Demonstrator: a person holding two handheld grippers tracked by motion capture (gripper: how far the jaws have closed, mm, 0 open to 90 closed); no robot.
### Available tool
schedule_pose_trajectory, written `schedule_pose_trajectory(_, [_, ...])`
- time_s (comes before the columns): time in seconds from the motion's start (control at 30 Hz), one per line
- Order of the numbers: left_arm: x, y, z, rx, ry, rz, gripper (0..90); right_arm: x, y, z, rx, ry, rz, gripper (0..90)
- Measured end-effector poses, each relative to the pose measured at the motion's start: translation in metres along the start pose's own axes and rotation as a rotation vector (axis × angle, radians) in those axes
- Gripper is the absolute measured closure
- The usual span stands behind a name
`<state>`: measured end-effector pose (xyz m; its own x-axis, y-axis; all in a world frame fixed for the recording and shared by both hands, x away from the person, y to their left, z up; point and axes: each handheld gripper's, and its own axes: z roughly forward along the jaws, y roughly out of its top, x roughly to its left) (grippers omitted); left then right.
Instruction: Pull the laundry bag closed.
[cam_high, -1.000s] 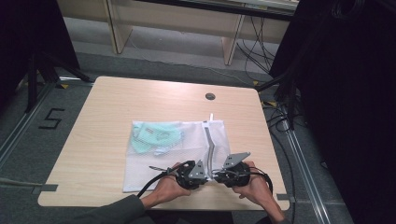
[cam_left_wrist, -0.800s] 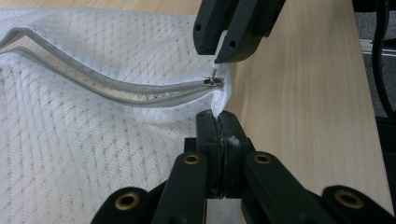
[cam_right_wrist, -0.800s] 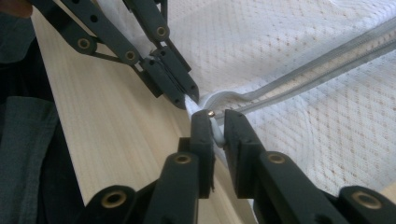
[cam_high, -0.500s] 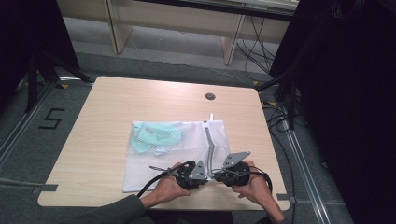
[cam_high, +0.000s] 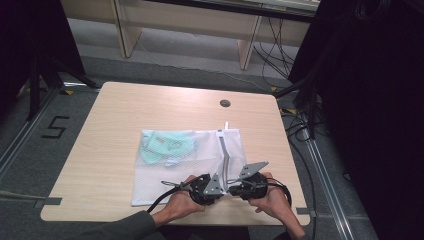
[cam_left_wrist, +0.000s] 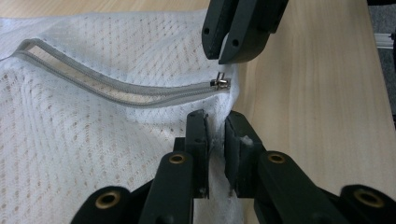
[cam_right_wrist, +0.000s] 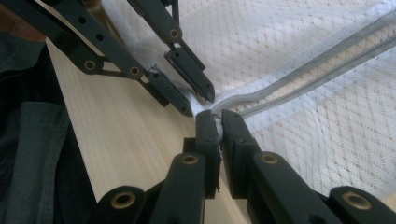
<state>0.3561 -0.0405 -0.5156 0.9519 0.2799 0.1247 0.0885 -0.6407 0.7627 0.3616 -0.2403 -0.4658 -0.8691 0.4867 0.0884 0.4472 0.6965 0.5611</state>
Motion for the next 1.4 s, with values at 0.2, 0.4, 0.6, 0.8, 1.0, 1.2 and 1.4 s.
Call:
schedule_pose_trajectory(0.2, [-0.0015, -0.0001, 0.0005, -0.008, 0.009, 0.039, 87.1, -0.0016, 0.0012, 0.0006, -0.018, -0.003, -0.014, 86.6])
schedule_pose_trajectory(0.4, [-0.0039, -0.0007, 0.0014, -0.011, -0.005, 0.070, 88.8, -0.0025, 0.0017, 0.0019, -0.013, -0.003, -0.019, 86.6])
schedule_pose_trajectory(0.6, [-0.0031, -0.0007, 0.0017, 0.012, -0.026, 0.093, 89.0, -0.0034, 0.0043, 0.0047, 0.011, -0.010, -0.015, 86.7])
schedule_pose_trajectory(0.8, [-0.0036, 0.0006, 0.0013, -0.014, 0.031, 0.076, 83.4, -0.0039, 0.0053, 0.0051, 0.003, -0.008, -0.005, 86.7])
schedule_pose_trajectory(1.0, [-0.0047, 0.0008, 0.0014, -0.022, 0.023, 0.069, 81.4, -0.0043, 0.0060, 0.0038, 0.018, -0.012, 0.000, 86.7])
schedule_pose_trajectory(1.2, [-0.0057, 0.0024, 0.0003, -0.053, 0.047, 0.091, 81.3, -0.0011, 0.0059, 0.0055, 0.019, 0.018, 0.038, 86.7])
schedule_pose_trajectory(1.4, [-0.0080, 0.0016, 0.0020, -0.034, 0.006, 0.083, 86.3, -0.0036, 0.0065, 0.0050, 0.022, -0.004, 0.010, 86.7])
